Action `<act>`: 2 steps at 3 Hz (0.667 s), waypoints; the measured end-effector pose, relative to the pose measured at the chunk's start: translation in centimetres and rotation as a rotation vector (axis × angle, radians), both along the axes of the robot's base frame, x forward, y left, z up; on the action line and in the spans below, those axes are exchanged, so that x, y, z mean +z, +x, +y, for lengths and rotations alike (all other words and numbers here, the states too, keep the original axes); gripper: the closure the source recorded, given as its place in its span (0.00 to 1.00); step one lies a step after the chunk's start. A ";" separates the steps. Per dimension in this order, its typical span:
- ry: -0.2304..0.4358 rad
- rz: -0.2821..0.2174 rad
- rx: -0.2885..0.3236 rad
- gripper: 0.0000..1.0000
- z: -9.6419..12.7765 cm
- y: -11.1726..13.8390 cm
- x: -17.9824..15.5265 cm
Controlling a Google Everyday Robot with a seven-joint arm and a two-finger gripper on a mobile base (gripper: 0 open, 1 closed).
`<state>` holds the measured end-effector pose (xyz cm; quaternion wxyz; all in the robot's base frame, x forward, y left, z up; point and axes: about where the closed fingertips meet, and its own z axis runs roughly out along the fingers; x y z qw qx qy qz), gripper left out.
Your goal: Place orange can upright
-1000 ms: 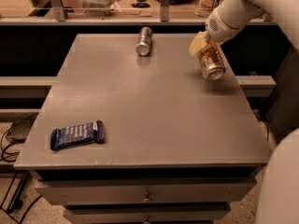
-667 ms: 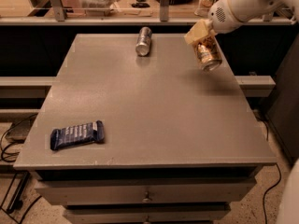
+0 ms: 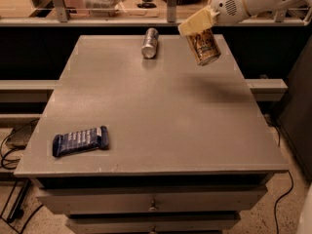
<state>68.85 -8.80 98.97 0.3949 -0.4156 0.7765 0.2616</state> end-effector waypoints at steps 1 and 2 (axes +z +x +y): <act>-0.057 -0.015 0.071 1.00 1.0 -1.0 -0.6; -0.041 -0.148 0.209 1.00 2.3 -3.0 -0.3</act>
Offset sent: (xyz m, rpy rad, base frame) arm -0.0552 0.0336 0.0008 -0.0756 -0.3188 0.3585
